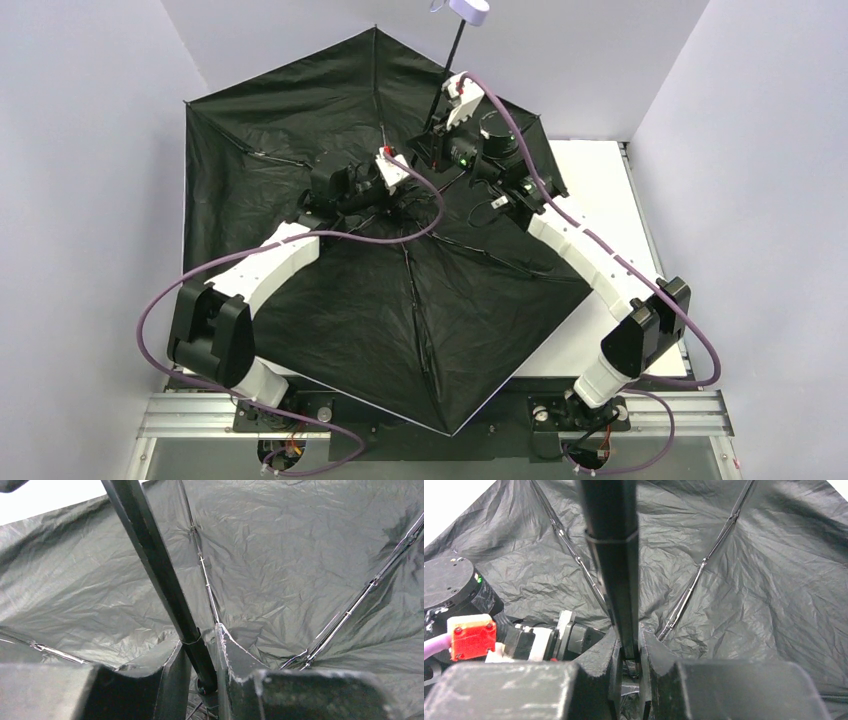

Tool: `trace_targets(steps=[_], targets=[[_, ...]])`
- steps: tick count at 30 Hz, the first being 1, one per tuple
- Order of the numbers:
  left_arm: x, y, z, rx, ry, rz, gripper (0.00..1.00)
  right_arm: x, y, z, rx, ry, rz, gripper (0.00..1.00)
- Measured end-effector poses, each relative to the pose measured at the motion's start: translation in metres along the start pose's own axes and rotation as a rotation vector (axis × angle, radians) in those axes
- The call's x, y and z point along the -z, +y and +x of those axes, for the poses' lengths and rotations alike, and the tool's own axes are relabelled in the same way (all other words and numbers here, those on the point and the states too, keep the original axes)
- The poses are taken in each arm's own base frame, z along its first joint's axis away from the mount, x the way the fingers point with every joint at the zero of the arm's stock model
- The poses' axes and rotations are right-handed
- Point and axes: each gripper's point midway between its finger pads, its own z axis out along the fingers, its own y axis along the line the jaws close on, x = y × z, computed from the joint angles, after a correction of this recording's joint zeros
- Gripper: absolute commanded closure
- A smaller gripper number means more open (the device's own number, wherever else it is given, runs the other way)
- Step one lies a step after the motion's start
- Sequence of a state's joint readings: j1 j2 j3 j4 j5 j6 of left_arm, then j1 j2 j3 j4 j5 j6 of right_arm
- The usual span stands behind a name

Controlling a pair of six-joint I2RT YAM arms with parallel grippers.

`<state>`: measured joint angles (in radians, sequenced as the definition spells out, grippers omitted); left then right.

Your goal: Open the umbrella

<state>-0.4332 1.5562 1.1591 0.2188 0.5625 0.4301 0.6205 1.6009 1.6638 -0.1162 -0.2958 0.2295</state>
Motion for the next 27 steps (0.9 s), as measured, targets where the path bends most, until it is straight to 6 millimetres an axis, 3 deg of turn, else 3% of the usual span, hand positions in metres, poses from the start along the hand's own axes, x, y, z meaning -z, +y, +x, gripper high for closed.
trace_targets(steps=[4, 6, 7, 8, 10, 12, 16, 20, 23, 27], targets=[[0.011, -0.002, 0.007, 0.028, 0.024, 0.009, 1.0, -0.004, 0.001, 0.014, -0.014, 0.001, -0.012, 1.0], [0.016, -0.007, 0.008, 0.058, 0.041, 0.015, 1.0, -0.001, 0.003, 0.022, -0.015, -0.008, -0.028, 0.93], [0.019, -0.01, 0.009, 0.077, 0.047, 0.021, 1.0, 0.004, 0.006, 0.024, -0.013, -0.017, -0.039, 0.78], [0.02, -0.014, 0.007, 0.096, 0.05, 0.028, 1.0, 0.009, 0.008, 0.025, -0.011, -0.027, -0.047, 0.71], [0.025, -0.012, 0.007, 0.107, 0.074, 0.0, 1.0, 0.024, 0.011, 0.026, 0.0, -0.035, -0.064, 0.46], [0.033, 0.001, 0.017, 0.119, 0.123, -0.068, 1.0, 0.045, 0.012, 0.015, 0.027, -0.065, -0.07, 0.38], [0.043, 0.015, 0.029, 0.114, 0.189, -0.148, 1.0, 0.078, 0.017, -0.013, 0.104, -0.128, -0.081, 0.31], [0.056, 0.022, 0.02, 0.032, 0.21, -0.19, 1.0, 0.106, 0.012, 0.004, 0.165, -0.059, -0.055, 0.27], [0.072, 0.031, -0.005, -0.073, 0.183, -0.232, 1.0, 0.131, -0.007, 0.032, 0.187, 0.032, 0.021, 0.26], [0.093, 0.044, -0.047, -0.242, 0.124, -0.279, 1.0, 0.161, -0.066, 0.04, 0.171, 0.088, 0.231, 0.2]])
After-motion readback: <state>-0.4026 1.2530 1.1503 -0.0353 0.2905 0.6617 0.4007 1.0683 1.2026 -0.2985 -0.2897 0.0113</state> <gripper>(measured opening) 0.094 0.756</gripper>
